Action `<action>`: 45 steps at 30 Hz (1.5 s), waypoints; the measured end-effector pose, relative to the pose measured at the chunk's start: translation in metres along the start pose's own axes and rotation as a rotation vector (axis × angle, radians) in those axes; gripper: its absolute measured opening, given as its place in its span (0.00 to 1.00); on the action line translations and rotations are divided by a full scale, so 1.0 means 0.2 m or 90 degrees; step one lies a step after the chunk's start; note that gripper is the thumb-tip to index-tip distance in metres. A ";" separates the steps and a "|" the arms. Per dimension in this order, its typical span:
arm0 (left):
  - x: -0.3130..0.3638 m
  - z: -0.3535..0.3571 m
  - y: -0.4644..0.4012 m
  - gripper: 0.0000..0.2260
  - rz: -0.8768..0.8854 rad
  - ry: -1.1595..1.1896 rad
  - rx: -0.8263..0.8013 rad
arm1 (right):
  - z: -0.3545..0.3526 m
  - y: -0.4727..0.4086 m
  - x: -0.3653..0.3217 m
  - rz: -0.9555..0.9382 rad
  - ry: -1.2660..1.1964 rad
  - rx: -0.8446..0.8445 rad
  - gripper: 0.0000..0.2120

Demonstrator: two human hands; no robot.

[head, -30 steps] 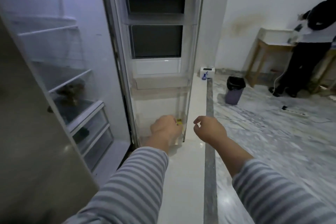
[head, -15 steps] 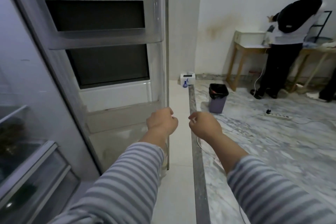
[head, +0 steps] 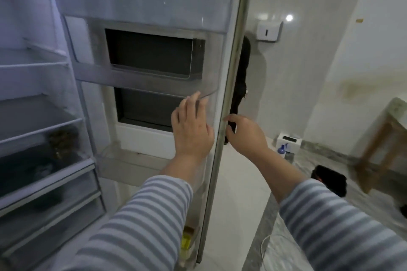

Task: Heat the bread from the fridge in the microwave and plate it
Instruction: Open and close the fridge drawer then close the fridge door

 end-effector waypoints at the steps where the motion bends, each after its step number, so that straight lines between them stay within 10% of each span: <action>1: 0.01 0.01 -0.03 0.32 -0.006 -0.021 -0.001 | -0.02 -0.06 -0.02 -0.037 -0.019 0.007 0.18; 10: 0.02 0.11 -0.11 0.52 -0.072 -0.156 -0.005 | -0.15 -0.34 -0.17 -0.267 0.020 0.041 0.37; 26: -0.06 0.17 -0.06 0.55 -0.254 -0.332 -0.075 | 0.06 -0.48 -0.28 -0.539 0.065 -0.026 0.59; 45: -0.23 -0.16 0.06 0.57 -0.275 -0.426 -0.125 | 0.04 -0.19 -0.59 -0.563 0.045 0.027 0.55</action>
Point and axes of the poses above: each hand's wrist, its own y-axis away from the middle knuckle, its own z-axis out of the palm, x = y × z, the point moved 10 cm from there along -y, towards the middle knuckle, and after that the axes turned 7 degrees about x, right-handed, at the moved point
